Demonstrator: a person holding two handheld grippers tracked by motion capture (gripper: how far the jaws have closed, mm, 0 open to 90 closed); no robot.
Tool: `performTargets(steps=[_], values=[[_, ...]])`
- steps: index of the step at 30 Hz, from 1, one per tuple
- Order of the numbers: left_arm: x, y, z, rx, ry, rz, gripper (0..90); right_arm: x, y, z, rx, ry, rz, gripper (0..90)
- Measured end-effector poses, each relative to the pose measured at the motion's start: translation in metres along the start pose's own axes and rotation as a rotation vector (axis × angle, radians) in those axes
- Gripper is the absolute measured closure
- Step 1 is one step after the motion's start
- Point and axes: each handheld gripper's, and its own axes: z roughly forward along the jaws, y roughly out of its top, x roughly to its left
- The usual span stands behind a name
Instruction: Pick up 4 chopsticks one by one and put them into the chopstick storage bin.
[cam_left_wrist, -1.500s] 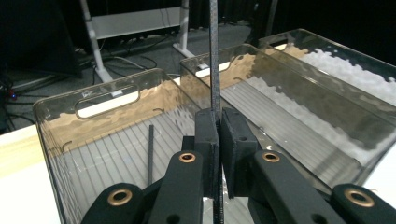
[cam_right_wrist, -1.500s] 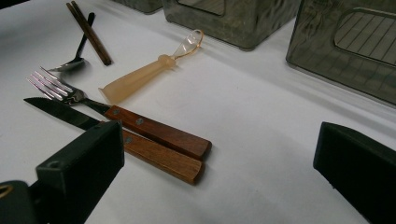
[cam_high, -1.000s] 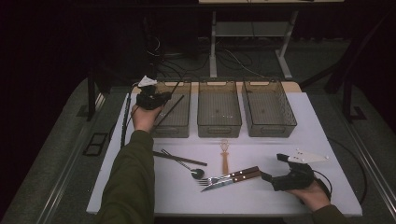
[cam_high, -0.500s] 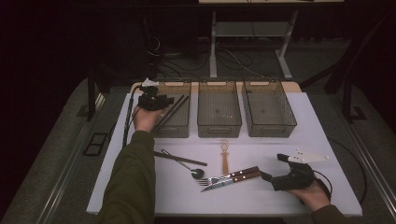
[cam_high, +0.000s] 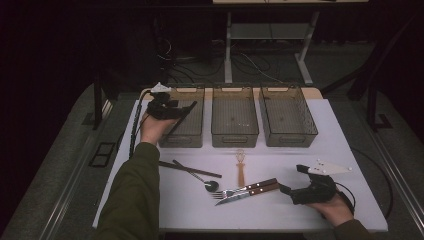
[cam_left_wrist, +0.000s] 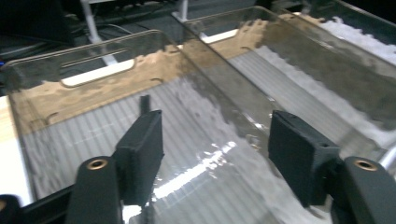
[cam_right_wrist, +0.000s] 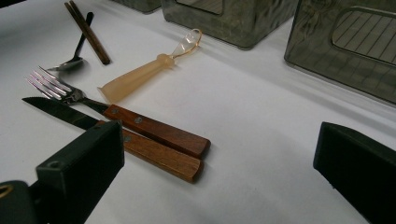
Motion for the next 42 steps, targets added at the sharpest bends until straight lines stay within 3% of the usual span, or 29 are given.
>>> performTargets(steps=[9, 20, 26, 35, 42], values=[[-0.028, -0.002, -0.018, -0.002, -0.084, 0.038, 26.6, 0.000, 0.000, 0.000, 0.002, -0.003, 0.000, 1.6], [-0.058, -0.017, -0.042, 0.029, -0.110, 0.121, 19.7, 0.000, 0.000, 0.000, 0.000, -0.005, 0.002, 1.6], [-0.069, -0.036, -0.056, 0.030, -0.109, 0.151, 19.5, 0.000, 0.000, 0.000, 0.002, -0.004, 0.005, 1.5], [-0.070, -0.070, -0.072, 0.015, -0.105, 0.125, 21.4, -0.001, 0.000, 0.000, 0.004, -0.010, -0.001, 1.5], [-0.058, -0.096, -0.082, 0.036, -0.050, 0.106, 30.7, 0.000, 0.000, -0.001, -0.003, -0.011, -0.008, 1.6]])
